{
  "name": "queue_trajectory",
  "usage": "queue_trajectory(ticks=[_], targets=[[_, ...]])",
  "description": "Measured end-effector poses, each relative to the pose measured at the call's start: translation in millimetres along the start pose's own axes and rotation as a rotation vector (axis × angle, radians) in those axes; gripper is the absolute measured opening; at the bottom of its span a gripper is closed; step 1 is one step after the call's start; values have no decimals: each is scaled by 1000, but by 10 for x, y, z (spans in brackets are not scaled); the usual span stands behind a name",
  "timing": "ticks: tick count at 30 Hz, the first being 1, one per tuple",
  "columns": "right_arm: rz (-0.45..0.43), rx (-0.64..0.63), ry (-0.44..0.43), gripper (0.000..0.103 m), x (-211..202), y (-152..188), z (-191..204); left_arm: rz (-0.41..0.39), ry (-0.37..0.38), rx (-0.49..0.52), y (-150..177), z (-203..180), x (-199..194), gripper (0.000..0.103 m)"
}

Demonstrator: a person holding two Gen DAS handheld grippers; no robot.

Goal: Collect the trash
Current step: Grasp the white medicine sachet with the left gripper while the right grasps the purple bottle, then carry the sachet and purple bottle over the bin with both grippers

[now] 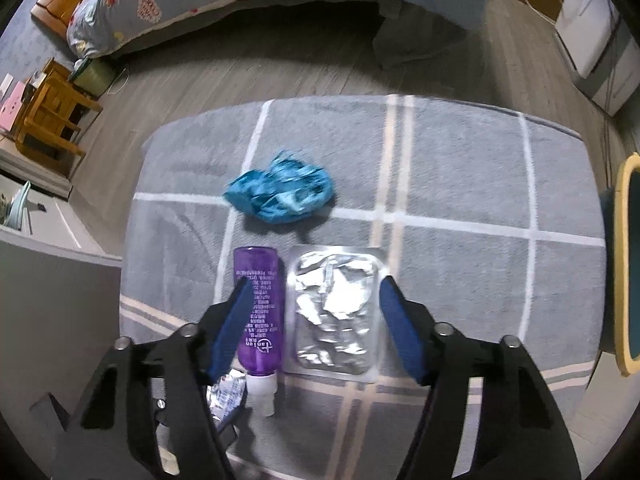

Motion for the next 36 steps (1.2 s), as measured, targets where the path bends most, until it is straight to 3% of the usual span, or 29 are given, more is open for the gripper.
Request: queue_trajectory(ticks=[4,15,18,21,36], targets=[[32,-45,-19,48,105,114,209,6,-21,-31,13,136,0,33],[124,-61,3,43,451,301,327,1,-49,-76,33,384,-16,33],[125,-108,46,33,478,343,332,-5,-49,-77,17,399,-34,33],[129,-118,44,33,433,358,343,-12,-52,-75,8,397,-67,33],[-60,-105,-19,32,-449,-14,108,-83,-93,-23,-357,228,-385,33]])
Point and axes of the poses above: each gripper's, at about its wrist camera, not at the fingertips, and x roughly the way its jaws point, z to its left, y to its underside, the point moved 10 cm from there along x, roughly the way its jaws point, and after that the axes turned 15 degrees about x, right-handed, at the moved point
